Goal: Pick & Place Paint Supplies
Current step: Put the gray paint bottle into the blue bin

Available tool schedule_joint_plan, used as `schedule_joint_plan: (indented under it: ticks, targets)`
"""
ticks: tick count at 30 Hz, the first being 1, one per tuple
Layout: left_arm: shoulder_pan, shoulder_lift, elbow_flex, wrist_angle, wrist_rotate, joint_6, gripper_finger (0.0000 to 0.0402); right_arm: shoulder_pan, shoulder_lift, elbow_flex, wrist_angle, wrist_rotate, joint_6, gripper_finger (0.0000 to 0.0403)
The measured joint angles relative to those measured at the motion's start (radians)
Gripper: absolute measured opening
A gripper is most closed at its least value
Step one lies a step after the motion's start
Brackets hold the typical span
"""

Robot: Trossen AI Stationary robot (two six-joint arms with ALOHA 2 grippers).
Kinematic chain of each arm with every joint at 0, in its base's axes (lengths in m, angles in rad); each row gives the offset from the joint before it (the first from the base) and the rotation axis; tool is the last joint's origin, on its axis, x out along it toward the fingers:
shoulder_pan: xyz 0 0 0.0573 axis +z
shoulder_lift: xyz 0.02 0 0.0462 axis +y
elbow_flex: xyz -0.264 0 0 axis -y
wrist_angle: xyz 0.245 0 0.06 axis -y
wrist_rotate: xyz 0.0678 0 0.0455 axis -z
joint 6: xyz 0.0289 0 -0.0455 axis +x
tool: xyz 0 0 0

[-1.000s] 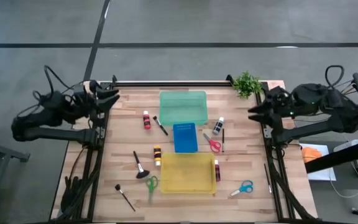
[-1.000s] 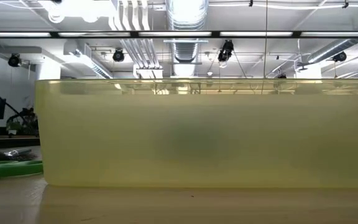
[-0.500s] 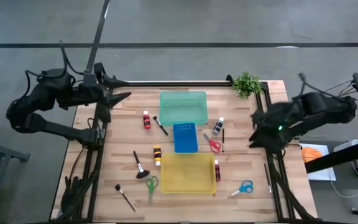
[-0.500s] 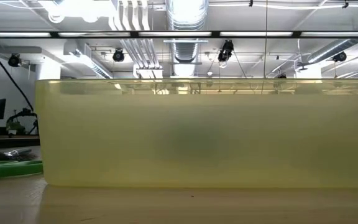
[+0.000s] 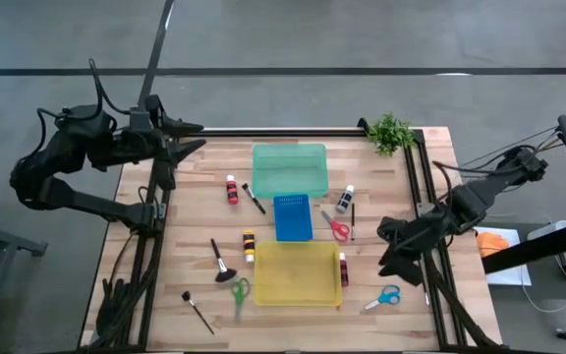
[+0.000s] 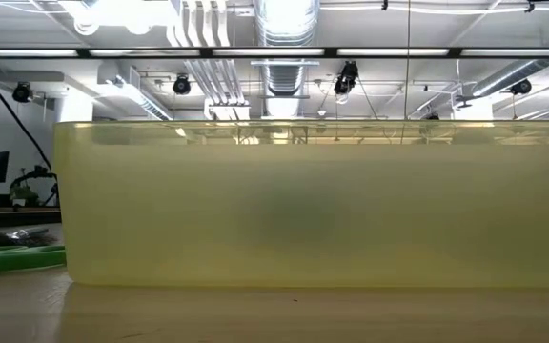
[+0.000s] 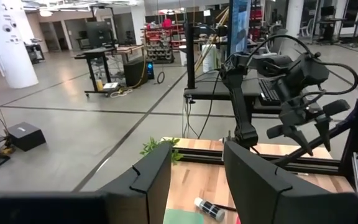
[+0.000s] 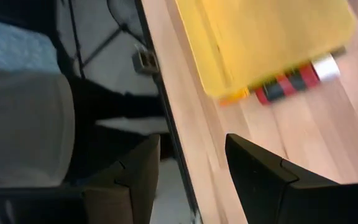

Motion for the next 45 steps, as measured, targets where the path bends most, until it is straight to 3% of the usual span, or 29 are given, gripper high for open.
schedule_joint_plan:
  ticks: [6,13,16,18,21,23,27,32,36,45]
  targets:
    - [0.000,0.012,-0.001,0.000,0.000,0.000,0.0153,-0.002,0.041,-0.015,0.031,0.204,-0.080,0.0180]
    - [0.000,0.039,-0.002,0.008,0.000,0.000,0.0153,-0.029,0.078,0.040,-0.008,0.566,-0.499,0.0180]
    - [0.000,0.054,-0.002,0.010,0.000,-0.015,0.0153,-0.087,0.079,0.078,-0.060,0.696,-0.576,0.0180]
    - [0.000,0.065,-0.003,0.011,0.000,-0.024,0.0153,-0.162,0.077,0.111,-0.125,0.724,-0.574,0.0180]
    - [-0.001,0.081,-0.003,0.037,0.000,-0.028,0.0153,-0.321,0.075,0.159,-0.240,0.702,-0.420,0.0180]
    - [-0.001,0.090,-0.003,0.063,0.000,-0.028,0.0153,-0.447,0.074,0.181,-0.290,0.620,-0.285,0.0180]
    - [-0.001,0.108,-0.003,0.092,0.000,-0.028,0.0153,-0.668,0.081,0.175,-0.288,0.435,-0.132,0.0180]
    - [-0.001,0.128,-0.003,0.110,0.000,-0.028,0.0153,-0.849,0.130,0.123,-0.270,0.340,0.011,0.0180]
    - [-0.001,0.147,-0.003,0.113,0.000,-0.028,0.0152,-0.908,0.193,0.060,-0.227,0.315,0.093,0.0180]
    - [-0.001,0.171,-0.003,0.118,0.000,-0.028,0.0152,-0.904,0.312,-0.139,0.071,0.244,0.328,0.0180]
